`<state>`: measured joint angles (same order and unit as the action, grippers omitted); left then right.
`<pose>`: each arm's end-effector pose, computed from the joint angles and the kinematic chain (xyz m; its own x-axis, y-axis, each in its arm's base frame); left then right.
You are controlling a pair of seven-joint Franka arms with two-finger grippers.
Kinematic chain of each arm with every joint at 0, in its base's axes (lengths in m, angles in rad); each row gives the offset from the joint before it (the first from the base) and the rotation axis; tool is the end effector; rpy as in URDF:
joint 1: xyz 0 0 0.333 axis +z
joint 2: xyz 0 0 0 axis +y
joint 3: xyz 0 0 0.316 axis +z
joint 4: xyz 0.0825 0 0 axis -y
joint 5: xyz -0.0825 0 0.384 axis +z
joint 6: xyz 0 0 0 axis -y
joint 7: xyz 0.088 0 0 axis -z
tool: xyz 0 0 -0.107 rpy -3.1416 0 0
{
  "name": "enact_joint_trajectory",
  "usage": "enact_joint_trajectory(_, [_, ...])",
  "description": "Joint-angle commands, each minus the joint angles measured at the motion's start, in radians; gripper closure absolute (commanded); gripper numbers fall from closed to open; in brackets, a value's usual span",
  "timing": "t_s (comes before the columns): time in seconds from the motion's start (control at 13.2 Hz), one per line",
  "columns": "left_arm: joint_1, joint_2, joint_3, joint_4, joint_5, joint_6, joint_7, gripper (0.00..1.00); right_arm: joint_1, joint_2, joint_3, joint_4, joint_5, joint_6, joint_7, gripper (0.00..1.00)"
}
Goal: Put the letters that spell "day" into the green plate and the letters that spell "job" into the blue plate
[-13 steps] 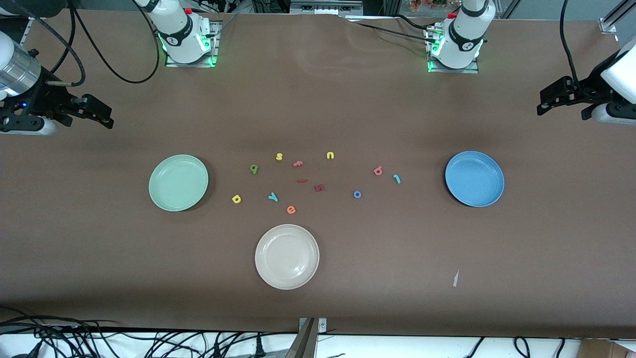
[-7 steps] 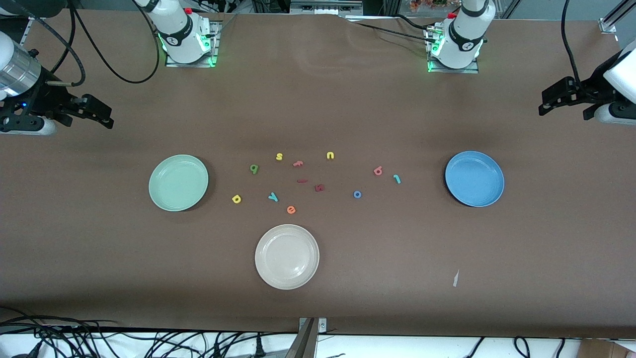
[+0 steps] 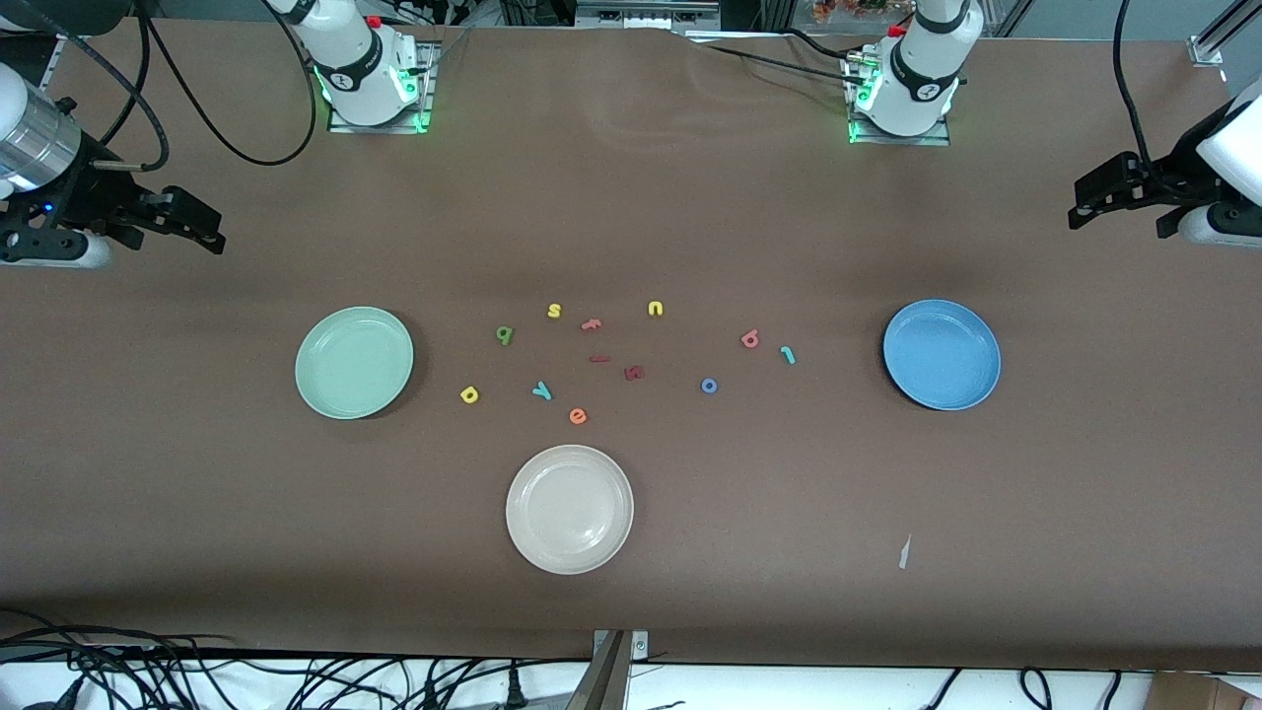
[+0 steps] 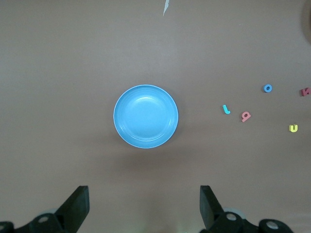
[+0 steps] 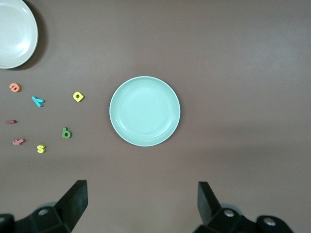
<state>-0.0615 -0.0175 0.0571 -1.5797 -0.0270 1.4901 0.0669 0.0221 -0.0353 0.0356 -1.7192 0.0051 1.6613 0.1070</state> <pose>0.5403 -0.0052 0.6232 0.9948 -0.0735 -0.0700 -0.0713 -0.9969 0.0328 0.5468 0.0324 0.5814 0.9985 -0.0498 -0.0229 -0.0498 -0.9988 -0.0014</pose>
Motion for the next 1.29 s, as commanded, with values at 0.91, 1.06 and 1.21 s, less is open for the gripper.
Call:
enact_joint_trajectory(0.91, [0.0,0.01,-0.01,0.03,0.019,-0.021,0.001,0.0,0.199,0.227,0.006,0.012,0.003,0.035,0.06,0.0])
enact_joint_trajectory(1.06, [0.0,0.01,-0.011,0.03,0.019,-0.021,-0.001,0.0,0.231,0.29,0.006,-0.016,0.003,0.124,0.133,0.0])
enact_joint_trajectory(1.21, [0.0,0.01,-0.011,0.03,0.019,-0.021,0.001,0.0,0.262,0.337,0.006,-0.055,0.001,0.236,0.198,0.0])
